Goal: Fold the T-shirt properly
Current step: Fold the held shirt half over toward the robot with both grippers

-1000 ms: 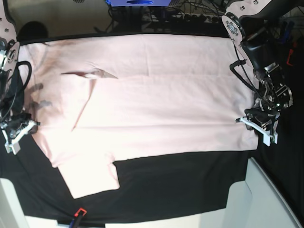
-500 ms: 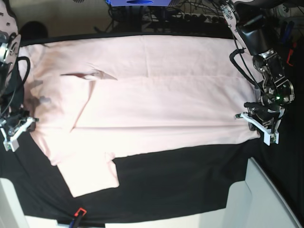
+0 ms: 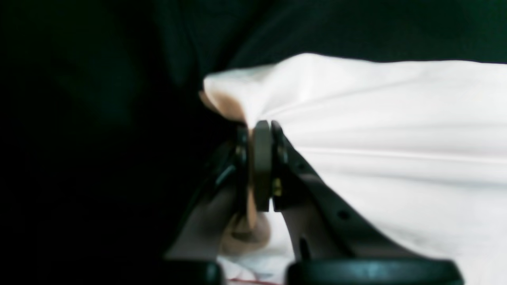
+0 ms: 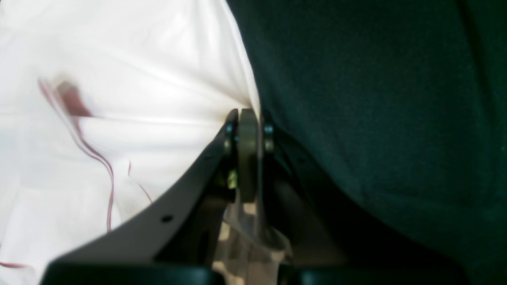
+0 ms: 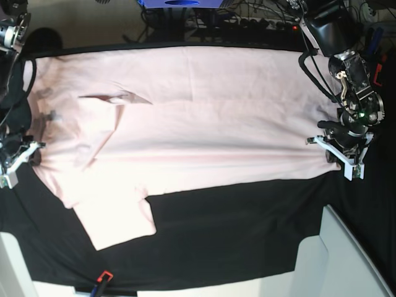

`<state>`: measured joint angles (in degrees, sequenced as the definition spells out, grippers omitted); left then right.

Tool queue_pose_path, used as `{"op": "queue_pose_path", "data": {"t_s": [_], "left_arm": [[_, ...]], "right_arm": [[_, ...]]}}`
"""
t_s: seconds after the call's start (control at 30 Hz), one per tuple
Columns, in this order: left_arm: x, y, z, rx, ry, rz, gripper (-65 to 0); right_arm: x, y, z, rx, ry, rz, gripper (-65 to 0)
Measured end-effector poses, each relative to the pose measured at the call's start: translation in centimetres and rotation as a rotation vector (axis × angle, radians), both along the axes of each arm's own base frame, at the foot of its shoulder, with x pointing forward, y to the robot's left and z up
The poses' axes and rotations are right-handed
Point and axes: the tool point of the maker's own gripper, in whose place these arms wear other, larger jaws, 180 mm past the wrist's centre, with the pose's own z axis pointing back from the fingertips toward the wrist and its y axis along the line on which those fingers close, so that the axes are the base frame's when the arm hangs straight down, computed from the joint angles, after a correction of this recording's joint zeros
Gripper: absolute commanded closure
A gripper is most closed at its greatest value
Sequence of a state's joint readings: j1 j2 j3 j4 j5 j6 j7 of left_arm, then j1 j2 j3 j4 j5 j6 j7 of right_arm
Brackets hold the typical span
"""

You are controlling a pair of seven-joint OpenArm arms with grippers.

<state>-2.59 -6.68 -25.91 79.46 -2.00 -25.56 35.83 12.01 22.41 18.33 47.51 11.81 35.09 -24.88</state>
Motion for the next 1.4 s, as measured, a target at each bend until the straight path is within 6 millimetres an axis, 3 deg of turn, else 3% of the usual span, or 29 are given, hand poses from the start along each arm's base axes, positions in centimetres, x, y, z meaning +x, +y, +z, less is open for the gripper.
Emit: {"op": "queue_pose_path", "data": {"t_s": [0.2,0.6,0.97,1.17,1.4], "left_arm": [[0.5,0.2,1.8,0.032,-0.042,-0.008,0.0],[-2.3,-0.6,1.9,0.063,-0.03,-0.022,0.0],[-5.3,-1.1,0.8,0.074,0.017,-0.03,0.0],[-7.2,-1.1,0.9,0.106,0.042,-0.044,0.0],[-8.4,-0.2,0.6,0.13,0.074,-0.056,0.0]], "right_arm": [[0.4,0.3,1.1,-0.017,-0.039,0.018,0.0],[-1.0,0.3,0.4,-0.035,0.014,0.033,0.0],[-4.3,0.9,1.0,-0.092,0.074,0.058,0.0],[-7.3,0.3,-0.2,-0.102,0.152,0.038,0.0],[-9.4,0.3,-0.9,-0.109,0.184,0.045,-0.3]]}}
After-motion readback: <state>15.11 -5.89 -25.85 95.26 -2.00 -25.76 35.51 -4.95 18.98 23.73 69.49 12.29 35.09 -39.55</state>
